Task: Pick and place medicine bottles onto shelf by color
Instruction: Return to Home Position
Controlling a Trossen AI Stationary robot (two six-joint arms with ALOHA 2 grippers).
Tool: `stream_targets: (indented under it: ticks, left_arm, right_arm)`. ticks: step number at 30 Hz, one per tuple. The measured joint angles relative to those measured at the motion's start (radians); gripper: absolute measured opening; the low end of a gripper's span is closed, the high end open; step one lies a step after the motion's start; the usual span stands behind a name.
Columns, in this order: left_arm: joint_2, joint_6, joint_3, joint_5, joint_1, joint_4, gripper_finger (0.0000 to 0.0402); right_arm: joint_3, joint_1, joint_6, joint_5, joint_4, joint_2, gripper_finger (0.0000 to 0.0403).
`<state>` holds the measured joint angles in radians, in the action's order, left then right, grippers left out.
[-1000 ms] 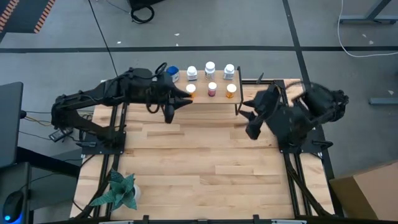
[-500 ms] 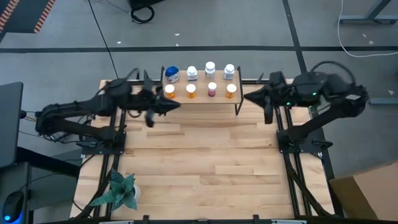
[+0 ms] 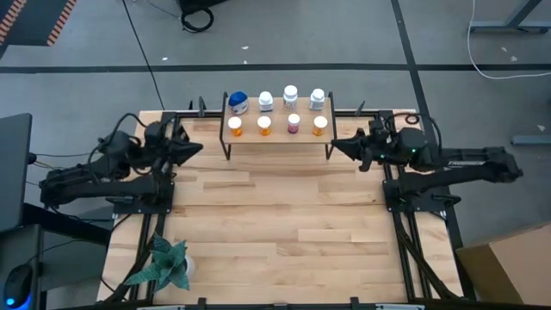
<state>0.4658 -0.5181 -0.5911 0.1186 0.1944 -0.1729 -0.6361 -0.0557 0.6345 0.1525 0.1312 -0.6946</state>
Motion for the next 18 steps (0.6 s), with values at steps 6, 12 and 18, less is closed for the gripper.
stream_targets:
  ticks: [6, 12, 18]
  left_arm:
    - [-0.110, -0.117, 0.204, -0.007, -0.001, -0.110, 0.0001]
    - [-0.141, -0.261, 0.439, -0.006, 0.000, -0.424, 0.0001]
    - [-0.141, -0.320, 0.582, -0.056, 0.000, -0.561, 0.0000]
  right_arm:
    - [0.188, -0.092, 0.144, -0.126, 0.035, 0.090, 0.0004]
    - [0.312, -0.148, 0.145, -0.153, 0.122, 0.154, 0.0003]
    - [0.480, -0.163, 0.193, -0.145, 0.197, 0.260, 0.0003]
